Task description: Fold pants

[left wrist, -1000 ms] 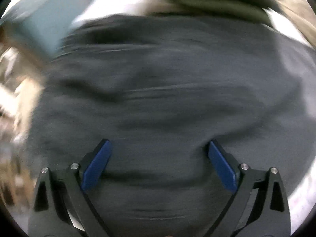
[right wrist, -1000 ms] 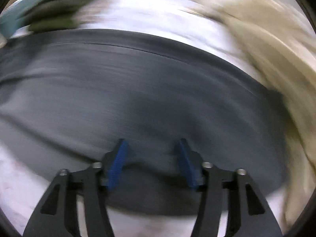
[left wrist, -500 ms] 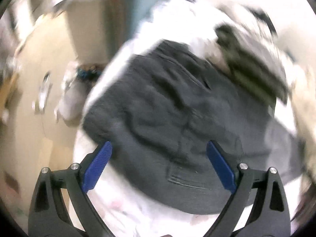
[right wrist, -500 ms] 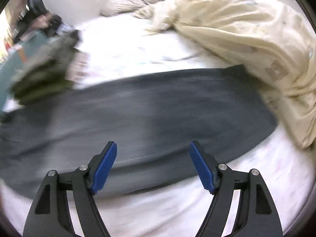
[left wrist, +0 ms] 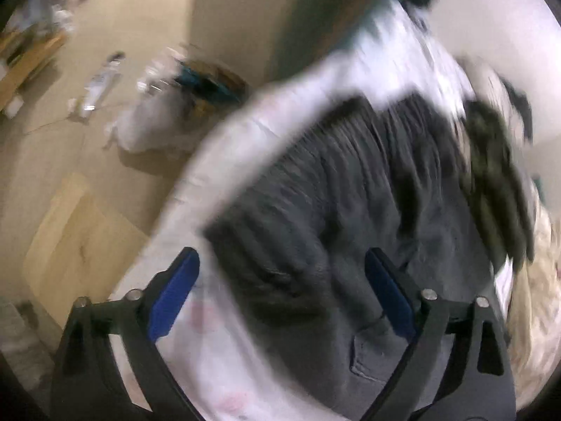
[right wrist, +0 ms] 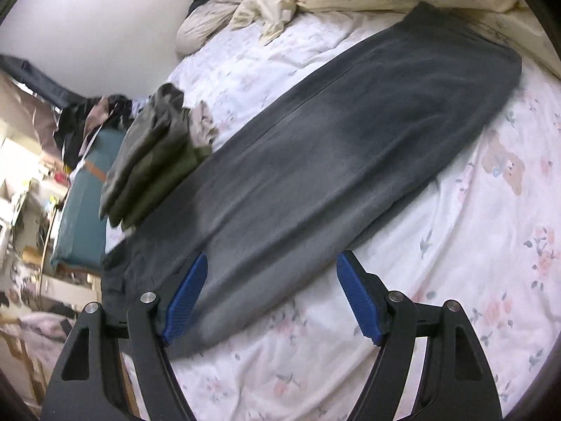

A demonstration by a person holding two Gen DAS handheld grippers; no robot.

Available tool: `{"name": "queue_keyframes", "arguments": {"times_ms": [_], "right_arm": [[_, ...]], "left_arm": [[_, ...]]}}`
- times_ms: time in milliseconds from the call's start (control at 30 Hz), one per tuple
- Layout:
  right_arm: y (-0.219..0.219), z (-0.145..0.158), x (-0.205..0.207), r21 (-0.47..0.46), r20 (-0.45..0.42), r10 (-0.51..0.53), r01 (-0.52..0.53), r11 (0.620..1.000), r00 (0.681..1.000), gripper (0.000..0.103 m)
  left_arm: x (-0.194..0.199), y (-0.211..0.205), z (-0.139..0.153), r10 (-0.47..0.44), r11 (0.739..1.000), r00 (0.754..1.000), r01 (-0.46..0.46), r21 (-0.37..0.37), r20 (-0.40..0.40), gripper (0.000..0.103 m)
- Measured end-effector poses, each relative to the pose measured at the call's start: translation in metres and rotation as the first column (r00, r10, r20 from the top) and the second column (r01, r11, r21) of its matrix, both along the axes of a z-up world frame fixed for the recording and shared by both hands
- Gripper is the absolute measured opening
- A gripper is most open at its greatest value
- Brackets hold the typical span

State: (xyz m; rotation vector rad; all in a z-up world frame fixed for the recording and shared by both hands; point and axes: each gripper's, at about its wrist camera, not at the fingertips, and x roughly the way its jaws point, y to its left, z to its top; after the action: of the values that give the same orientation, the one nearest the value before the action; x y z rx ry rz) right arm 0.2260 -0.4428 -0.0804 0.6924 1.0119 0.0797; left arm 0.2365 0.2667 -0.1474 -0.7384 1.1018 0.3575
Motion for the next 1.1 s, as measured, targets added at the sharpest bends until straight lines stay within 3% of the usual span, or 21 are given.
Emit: {"name": "queue_keyframes", "arguments": {"times_ms": [67, 133, 233, 300, 467, 500, 533, 567, 700, 800, 867, 933, 1000, 1100], "right_arm": [[-0.002, -0.004, 0.006, -0.009, -0.005, 0.005, -0.005, 1.000, 1.000, 0.078], [0.001, -0.006, 0.012, -0.017, -0.007, 0.020, -0.020, 1.000, 1.000, 0.078], [0.006, -0.003, 0.015, -0.005, 0.000, 0.042, -0.042, 0.999, 0.999, 0.078], [0.011, 0.000, 0.016, -0.002, 0.013, 0.058, -0.058, 0.998, 0.998, 0.078], [0.022, 0.007, 0.014, -0.005, 0.032, 0.104, -0.103, 0.995, 0.994, 0.078], [0.024, 0.009, 0.014, -0.011, 0.037, 0.110, -0.109, 0.994, 0.993, 0.078], [0.025, 0.010, 0.015, -0.017, 0.040, 0.113, -0.112, 0.994, 0.993, 0.078], [0.026, 0.010, 0.015, -0.023, 0.043, 0.116, -0.115, 0.993, 0.992, 0.078], [0.027, 0.008, 0.015, -0.030, 0.034, 0.120, -0.120, 0.992, 0.992, 0.078], [0.026, 0.007, 0.015, -0.021, 0.025, 0.116, -0.116, 0.993, 0.993, 0.078], [0.025, 0.007, 0.015, -0.021, 0.026, 0.114, -0.114, 0.993, 0.993, 0.078], [0.024, 0.008, 0.015, -0.024, 0.029, 0.113, -0.112, 0.993, 0.993, 0.078], [0.022, 0.008, 0.015, -0.022, 0.029, 0.111, -0.111, 0.994, 0.993, 0.078], [0.015, 0.006, 0.014, 0.006, 0.033, 0.093, -0.093, 0.996, 0.995, 0.078]], "left_arm": [[0.006, -0.011, 0.009, -0.038, 0.998, 0.999, 0.037, 0.050, 0.026, 0.060], [0.009, -0.020, 0.024, -0.072, 0.995, 0.994, 0.067, 0.072, 0.083, 0.026], [0.012, -0.032, 0.050, -0.146, 0.989, 0.966, 0.138, 0.054, 0.215, 0.024], [0.013, -0.034, 0.058, -0.159, 0.987, 0.953, 0.150, 0.053, 0.256, 0.026], [0.012, -0.029, 0.034, -0.132, 0.991, 0.978, 0.126, 0.048, 0.160, 0.034], [0.011, -0.029, 0.029, -0.129, 0.991, 0.982, 0.124, 0.047, 0.141, 0.048], [0.009, -0.028, 0.024, -0.121, 0.992, 0.986, 0.116, 0.048, 0.117, 0.073], [0.009, -0.026, 0.017, -0.105, 0.994, 0.991, 0.101, 0.052, 0.081, 0.080], [0.002, -0.021, 0.010, -0.023, 0.989, 1.000, 0.024, 0.143, -0.006, 0.082], [0.004, -0.016, -0.005, -0.017, 0.998, 0.999, 0.020, 0.056, -0.046, 0.080], [0.008, -0.019, -0.001, -0.054, 0.997, 0.999, 0.053, 0.060, 0.009, 0.058], [0.015, -0.029, 0.008, -0.139, 0.986, 0.990, 0.135, 0.098, 0.033, 0.021], [0.017, -0.044, 0.024, -0.222, 0.963, 0.973, 0.209, 0.169, 0.063, 0.017], [0.012, -0.057, 0.050, -0.273, 0.943, 0.952, 0.236, 0.234, 0.141, 0.013]]}}
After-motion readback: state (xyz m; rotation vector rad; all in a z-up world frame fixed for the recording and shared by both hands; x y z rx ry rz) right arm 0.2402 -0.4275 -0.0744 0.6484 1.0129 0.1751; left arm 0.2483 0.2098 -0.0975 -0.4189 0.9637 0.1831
